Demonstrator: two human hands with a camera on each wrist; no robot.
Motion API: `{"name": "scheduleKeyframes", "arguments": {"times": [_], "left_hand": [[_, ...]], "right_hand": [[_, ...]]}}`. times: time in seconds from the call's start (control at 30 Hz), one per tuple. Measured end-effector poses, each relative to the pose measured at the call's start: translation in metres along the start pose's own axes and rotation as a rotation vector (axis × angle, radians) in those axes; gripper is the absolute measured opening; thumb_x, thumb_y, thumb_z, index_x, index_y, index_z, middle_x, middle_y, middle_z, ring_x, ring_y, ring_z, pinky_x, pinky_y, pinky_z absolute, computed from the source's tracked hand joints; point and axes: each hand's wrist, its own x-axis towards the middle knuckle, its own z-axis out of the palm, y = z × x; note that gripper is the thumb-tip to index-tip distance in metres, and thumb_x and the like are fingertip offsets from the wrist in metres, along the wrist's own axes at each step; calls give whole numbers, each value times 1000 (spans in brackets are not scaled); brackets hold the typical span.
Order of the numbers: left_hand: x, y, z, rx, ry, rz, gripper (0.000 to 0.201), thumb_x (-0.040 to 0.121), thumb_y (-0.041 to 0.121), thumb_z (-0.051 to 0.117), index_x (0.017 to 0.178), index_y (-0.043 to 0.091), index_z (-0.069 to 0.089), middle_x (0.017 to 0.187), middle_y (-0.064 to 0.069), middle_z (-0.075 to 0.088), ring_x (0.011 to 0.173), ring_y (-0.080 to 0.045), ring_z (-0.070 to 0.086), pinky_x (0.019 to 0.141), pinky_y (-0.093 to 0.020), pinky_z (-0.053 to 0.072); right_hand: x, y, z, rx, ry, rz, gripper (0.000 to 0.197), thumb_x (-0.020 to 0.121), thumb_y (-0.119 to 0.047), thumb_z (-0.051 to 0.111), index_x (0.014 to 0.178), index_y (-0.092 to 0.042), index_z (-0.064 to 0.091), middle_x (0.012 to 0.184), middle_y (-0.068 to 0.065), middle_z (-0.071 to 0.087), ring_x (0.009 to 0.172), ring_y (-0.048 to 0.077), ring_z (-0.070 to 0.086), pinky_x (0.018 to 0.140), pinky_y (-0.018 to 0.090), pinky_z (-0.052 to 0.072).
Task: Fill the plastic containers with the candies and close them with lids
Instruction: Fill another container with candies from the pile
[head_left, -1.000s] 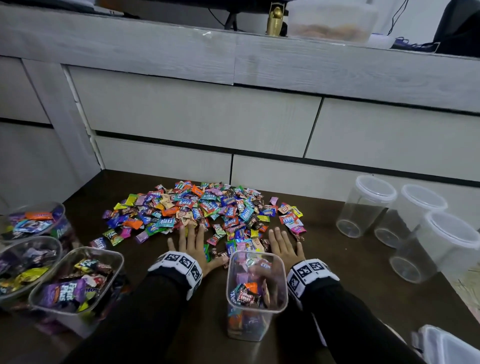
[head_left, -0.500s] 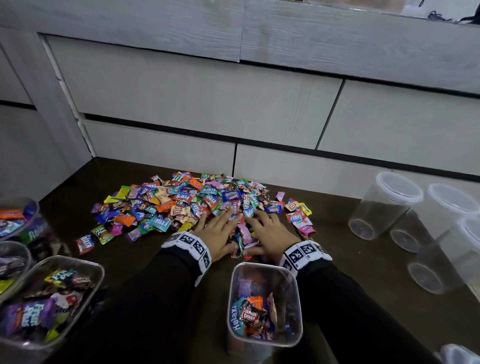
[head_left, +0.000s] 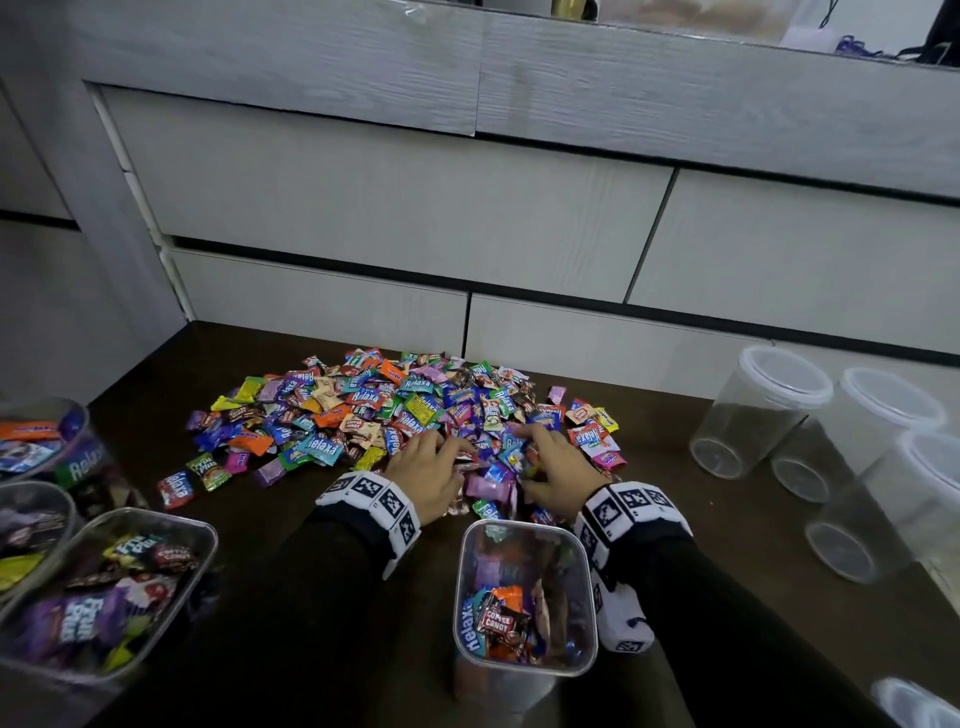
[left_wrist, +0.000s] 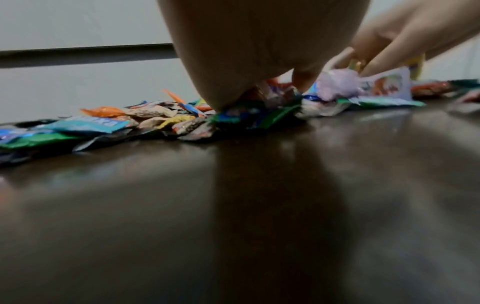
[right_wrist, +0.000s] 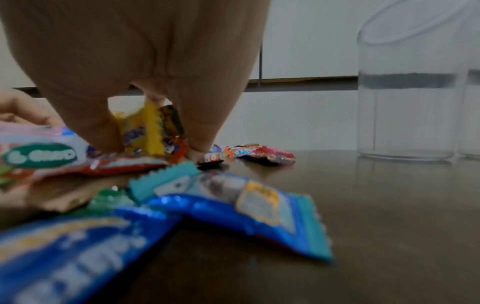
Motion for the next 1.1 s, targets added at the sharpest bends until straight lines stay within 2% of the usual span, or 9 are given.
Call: {"name": "scheduleKeyframes", "arguments": {"times": [0.13, 0.23, 0.33, 0.5, 0.67, 0.83, 0.97, 1.03, 1.1], "left_hand": [[-1, -2, 1, -46, -23, -29, 59, 98, 58, 29, 149, 27, 28, 141, -5, 34, 134, -25, 30, 109, -41, 29], [-2, 3, 3, 154, -91, 1, 87, 84, 78, 28, 155, 31, 10, 146, -6, 29, 131, -27, 31, 105, -42, 31], [-3, 10, 2, 325, -81, 17, 84, 89, 72, 39, 155, 29, 10, 144, -11, 29, 127, -28, 35, 101, -40, 35], [-3, 18, -8, 215, -171, 44, 70, 94, 56, 49, 148, 18, 26, 139, -16, 30, 122, -34, 46, 96, -44, 42], [-2, 22, -12, 170, -249, 56, 63, 97, 49, 47, 141, 10, 27, 136, -18, 40, 112, -40, 56, 80, -43, 44], [-7, 18, -13, 117, -198, 66, 48, 101, 41, 43, 134, 7, 35, 128, -18, 54, 110, -37, 58, 85, -44, 48], [-13, 17, -17, -19, -41, 49, 36, 103, 38, 40, 125, 10, 46, 103, -10, 65, 89, -25, 63, 73, -37, 50], [-15, 19, -23, -76, 26, -2, 36, 103, 38, 39, 124, 10, 49, 79, 0, 60, 69, -15, 56, 59, -30, 42], [-16, 23, -30, -112, 83, -76, 42, 103, 38, 38, 133, 9, 47, 69, 4, 52, 63, -13, 50, 59, -29, 38]], "right_hand": [[-1, -5, 6, 11, 11, 42, 55, 93, -29, 53, 141, -17, 30, 142, 13, 33, 126, 29, 42, 102, 37, 36], [0, -9, 18, -124, 6, 9, 71, 89, -51, 55, 146, -21, 24, 137, 14, 31, 126, 34, 35, 103, 44, 34], [3, -14, 26, -247, -31, -30, 73, 90, -49, 55, 148, -20, 22, 136, 18, 28, 126, 38, 36, 104, 44, 33], [7, -22, 26, -208, -94, -45, 55, 93, -33, 56, 139, -13, 32, 130, 19, 33, 111, 42, 54, 94, 45, 45], [3, -27, 20, -216, -112, -68, 51, 94, -30, 55, 137, -10, 34, 128, 21, 42, 115, 40, 51, 93, 42, 43], [-9, -28, 9, -187, -44, -150, 40, 92, -24, 58, 127, -6, 49, 117, 20, 56, 107, 32, 55, 90, 38, 45], [-25, -28, -6, -110, 56, -155, 31, 89, -24, 61, 118, -11, 57, 107, 14, 63, 95, 26, 59, 82, 33, 48], [-32, -28, -14, -62, 117, -160, 26, 89, -24, 62, 113, -13, 59, 102, 11, 65, 83, 18, 57, 72, 24, 44], [-39, -26, -23, -24, 182, -157, 24, 89, -24, 62, 112, -15, 61, 91, 5, 64, 71, 9, 52, 62, 14, 37]]}}
